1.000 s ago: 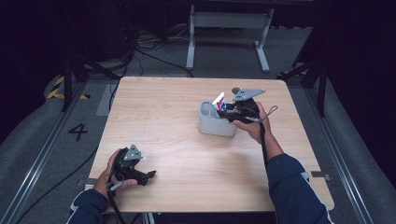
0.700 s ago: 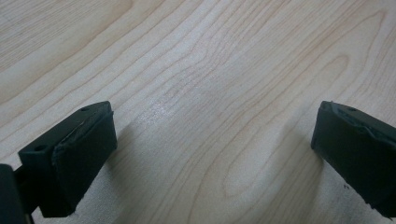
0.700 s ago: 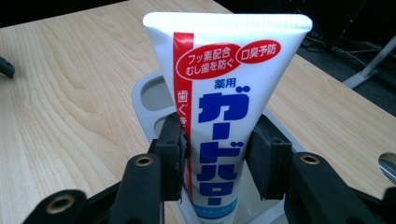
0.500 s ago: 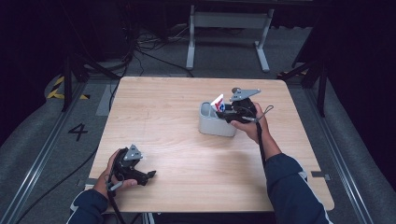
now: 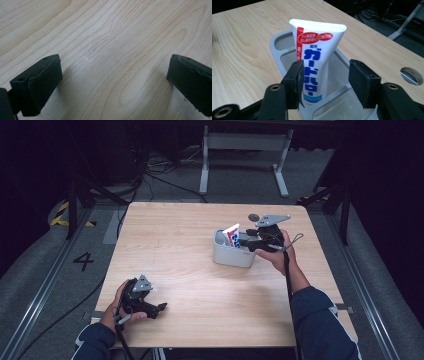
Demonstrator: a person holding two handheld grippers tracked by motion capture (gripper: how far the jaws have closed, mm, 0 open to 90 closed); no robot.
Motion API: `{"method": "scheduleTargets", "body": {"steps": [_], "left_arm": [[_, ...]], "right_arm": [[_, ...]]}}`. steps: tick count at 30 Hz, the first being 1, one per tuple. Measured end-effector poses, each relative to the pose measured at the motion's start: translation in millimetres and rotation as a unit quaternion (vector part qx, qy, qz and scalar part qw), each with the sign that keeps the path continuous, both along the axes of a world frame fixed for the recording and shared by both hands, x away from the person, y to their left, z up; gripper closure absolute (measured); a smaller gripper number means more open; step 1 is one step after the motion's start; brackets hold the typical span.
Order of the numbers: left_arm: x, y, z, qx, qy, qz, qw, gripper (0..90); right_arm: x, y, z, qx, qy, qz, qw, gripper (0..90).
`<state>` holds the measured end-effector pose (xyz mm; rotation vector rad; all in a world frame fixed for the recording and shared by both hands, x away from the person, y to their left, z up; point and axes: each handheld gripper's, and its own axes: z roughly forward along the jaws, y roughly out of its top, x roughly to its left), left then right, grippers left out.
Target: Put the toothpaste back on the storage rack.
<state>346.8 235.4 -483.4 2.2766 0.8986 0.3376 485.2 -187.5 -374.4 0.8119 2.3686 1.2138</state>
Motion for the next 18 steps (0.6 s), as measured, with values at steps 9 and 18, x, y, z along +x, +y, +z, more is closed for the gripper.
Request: {"method": "scheduleTargets", "body": {"steps": [9,18], "left_arm": [[-0.2,-0.1,0.0,0.0,0.0,0.001,1.0,0.5],[-0.2,-0.1,0.0,0.0,0.0,0.001,1.0,0.5]], "right_arm": [[-17.8,-12.6,8.4,-0.028,-0.016,0.0,0.9995,43.2],[-43.3,-28.2,13.7,-0.049,-0.04,0.0,0.998,38.9]]}}
